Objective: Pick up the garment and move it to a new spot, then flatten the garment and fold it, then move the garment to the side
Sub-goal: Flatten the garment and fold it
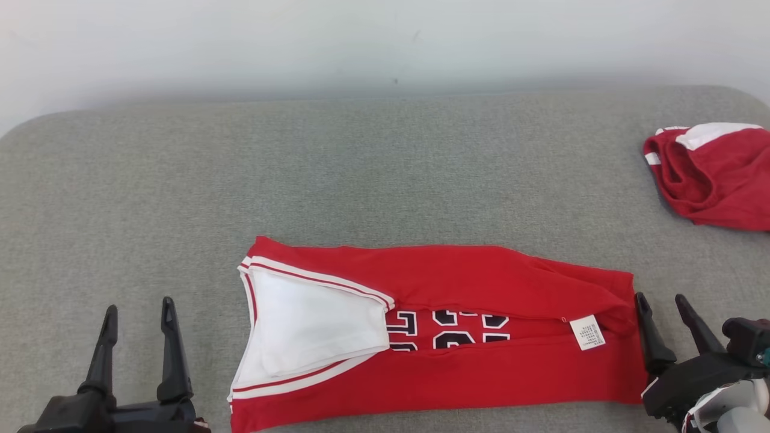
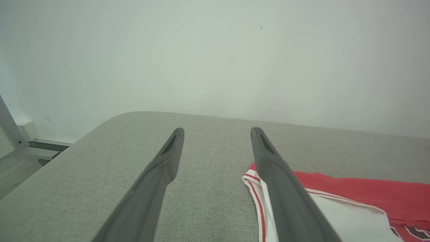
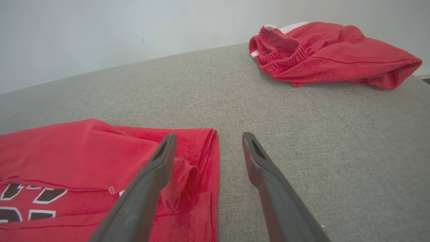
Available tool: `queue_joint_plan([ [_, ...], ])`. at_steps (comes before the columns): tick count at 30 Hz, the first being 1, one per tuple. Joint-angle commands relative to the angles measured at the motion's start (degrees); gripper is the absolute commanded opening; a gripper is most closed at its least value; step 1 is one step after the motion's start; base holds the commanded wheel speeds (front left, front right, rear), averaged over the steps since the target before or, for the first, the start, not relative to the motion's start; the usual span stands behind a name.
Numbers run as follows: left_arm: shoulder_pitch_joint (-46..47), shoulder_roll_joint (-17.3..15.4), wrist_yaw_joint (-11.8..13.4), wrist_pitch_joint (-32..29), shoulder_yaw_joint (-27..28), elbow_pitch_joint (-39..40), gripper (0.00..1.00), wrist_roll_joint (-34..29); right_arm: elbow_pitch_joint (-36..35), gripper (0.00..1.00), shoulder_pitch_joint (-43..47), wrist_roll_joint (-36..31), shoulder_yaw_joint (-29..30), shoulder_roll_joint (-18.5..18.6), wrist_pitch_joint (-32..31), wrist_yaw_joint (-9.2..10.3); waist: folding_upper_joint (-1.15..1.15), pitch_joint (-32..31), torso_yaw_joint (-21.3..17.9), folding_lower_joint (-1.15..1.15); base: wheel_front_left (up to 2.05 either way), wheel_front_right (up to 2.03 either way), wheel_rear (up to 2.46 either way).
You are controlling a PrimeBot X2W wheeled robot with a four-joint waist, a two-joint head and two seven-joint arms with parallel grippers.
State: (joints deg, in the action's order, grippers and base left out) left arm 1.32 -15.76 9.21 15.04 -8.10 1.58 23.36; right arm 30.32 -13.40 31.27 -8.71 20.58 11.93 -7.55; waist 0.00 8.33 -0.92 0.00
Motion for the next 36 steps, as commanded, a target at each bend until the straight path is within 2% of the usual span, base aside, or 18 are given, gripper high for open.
queue_joint_plan([
  [1,-1.13,1.23,-0.83,0.16,1.56,-0.52,1.00,-2.08,1.54,1.00,-0.85,0.12,0.00,-0.65,-0.58,0.13,0.00,-0.44,0.69,0.00,0.00,0.00,0.00],
  [17,-3.10,8.01,-8.26,0.17,8.10,-4.07,1.00,-9.12,15.75,1.00,-5.28,2.11,-2.02,-3.47,-5.36,0.13,0.00,-1.51,2.74,0.00,0.00,0.00,0.00],
  [18,-3.04,8.31,-8.72,0.17,8.31,-4.24,1.00,-9.38,16.28,0.74,-5.49,2.22,-2.30,-3.55,-5.35,0.13,0.00,-1.50,2.85,0.00,0.00,0.00,0.00],
  [19,-2.98,8.60,-9.07,0.17,8.52,-4.43,1.00,-9.81,16.72,0.30,-5.65,2.42,-2.56,-3.61,-5.14,0.13,0.00,-1.48,2.95,0.00,0.00,0.00,0.00],
  [20,-2.89,8.85,-9.27,0.17,8.79,-4.53,1.00,-10.14,17.00,0.00,-5.81,2.69,-2.82,-3.67,-4.99,0.13,0.00,-1.46,3.00,0.00,0.00,0.00,0.00],
  [27,-3.20,10.44,-10.73,0.17,10.72,-4.83,1.00,-11.90,18.39,0.00,-6.87,4.38,-3.76,-1.98,-3.09,0.14,0.00,-1.81,2.49,0.00,0.00,0.00,0.00],
  [36,-3.74,11.72,-12.14,0.17,12.21,-4.70,1.00,-13.29,18.81,0.00,-7.68,5.56,-1.50,5.76,-0.40,0.14,0.00,-2.61,1.52,0.00,0.00,0.00,0.00],
])
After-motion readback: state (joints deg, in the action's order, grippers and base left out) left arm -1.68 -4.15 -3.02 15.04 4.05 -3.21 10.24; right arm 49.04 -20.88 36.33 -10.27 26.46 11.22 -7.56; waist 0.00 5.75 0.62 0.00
